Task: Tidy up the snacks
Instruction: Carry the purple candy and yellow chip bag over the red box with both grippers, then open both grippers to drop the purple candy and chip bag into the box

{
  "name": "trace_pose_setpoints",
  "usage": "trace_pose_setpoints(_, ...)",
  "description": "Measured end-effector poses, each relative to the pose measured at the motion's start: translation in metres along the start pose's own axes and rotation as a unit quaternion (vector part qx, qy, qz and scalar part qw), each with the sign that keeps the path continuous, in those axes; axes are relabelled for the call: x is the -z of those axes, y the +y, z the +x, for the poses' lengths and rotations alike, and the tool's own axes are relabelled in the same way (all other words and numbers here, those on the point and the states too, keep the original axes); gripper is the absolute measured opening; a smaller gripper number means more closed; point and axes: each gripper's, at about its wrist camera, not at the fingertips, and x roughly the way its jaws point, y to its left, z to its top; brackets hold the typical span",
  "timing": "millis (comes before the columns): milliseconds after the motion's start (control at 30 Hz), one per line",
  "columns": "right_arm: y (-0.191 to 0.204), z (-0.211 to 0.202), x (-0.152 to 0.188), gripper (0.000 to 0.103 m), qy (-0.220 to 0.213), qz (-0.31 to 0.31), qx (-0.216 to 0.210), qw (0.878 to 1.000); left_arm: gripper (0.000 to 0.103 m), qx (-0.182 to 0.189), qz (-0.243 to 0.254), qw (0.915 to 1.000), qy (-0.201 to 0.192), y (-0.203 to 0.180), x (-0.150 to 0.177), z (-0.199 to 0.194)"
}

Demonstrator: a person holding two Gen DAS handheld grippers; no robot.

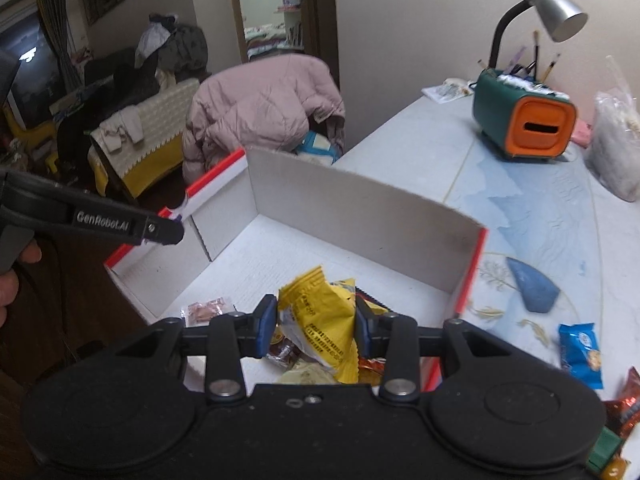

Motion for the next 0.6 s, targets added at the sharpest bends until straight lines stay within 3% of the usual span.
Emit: trace_pose_setpoints(600,0.017,0.054,-0.001,0.038,0.058,-0.036,-0.001,0.998,0.026,-0.002,0.067,0.9955,0.067,-0.016,0.003,0.062)
